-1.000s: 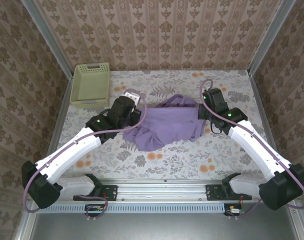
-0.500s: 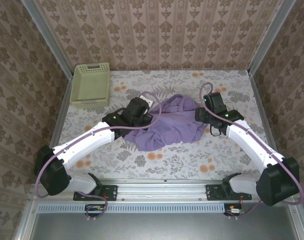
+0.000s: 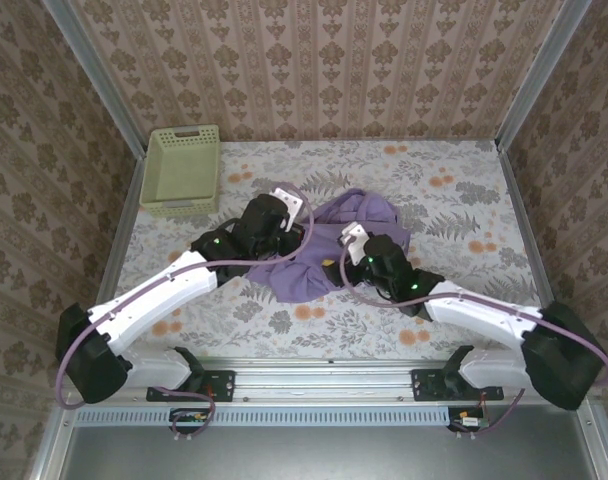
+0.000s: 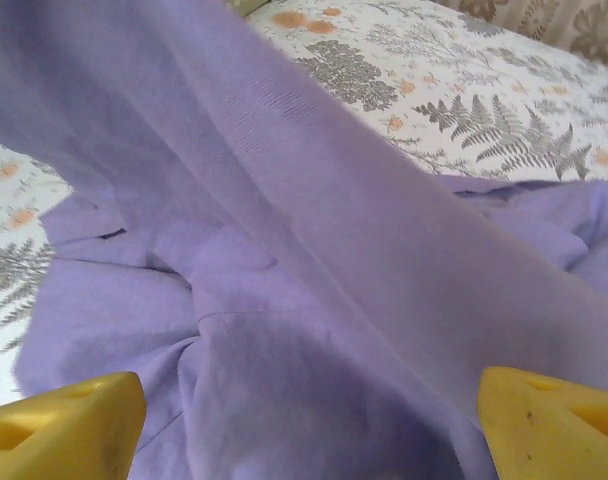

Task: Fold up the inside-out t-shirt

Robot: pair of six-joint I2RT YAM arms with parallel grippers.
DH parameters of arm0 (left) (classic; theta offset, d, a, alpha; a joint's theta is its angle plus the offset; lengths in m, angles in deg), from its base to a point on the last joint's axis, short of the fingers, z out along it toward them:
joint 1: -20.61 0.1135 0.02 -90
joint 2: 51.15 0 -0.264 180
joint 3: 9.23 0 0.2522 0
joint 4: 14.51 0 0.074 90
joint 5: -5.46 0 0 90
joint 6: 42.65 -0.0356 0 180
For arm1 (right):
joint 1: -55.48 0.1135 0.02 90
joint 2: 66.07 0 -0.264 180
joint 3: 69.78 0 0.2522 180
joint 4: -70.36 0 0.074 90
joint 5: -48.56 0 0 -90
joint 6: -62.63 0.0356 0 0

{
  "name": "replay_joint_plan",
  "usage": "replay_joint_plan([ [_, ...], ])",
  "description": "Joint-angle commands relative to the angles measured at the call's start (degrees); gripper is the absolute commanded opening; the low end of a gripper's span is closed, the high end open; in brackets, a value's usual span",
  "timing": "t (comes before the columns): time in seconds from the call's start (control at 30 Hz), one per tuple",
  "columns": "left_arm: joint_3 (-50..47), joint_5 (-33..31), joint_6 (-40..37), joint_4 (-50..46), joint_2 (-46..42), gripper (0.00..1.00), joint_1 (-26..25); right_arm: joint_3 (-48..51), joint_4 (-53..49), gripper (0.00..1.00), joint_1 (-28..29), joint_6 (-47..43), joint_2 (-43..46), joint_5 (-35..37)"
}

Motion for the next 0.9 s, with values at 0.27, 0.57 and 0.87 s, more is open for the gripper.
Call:
replay_joint_plan([
  [0.27,-1.5,4.1,1.4,1.8,-2.6,0.00,0.6,1.0,31.4,0.87,3.2,-17.7,-10.1,11.7],
  [0.57,-1.4,5.6,1.7,2.4,-3.5,0.00,0.7,-1.4,32.1,0.65,3.2,-21.6,-14.2,10.8],
  [0.87,-1.8,5.2,2.1,2.3,-4.6,0.03,1.1,0.8,30.0,0.12,3.0,-19.6,-8.9,12.3],
])
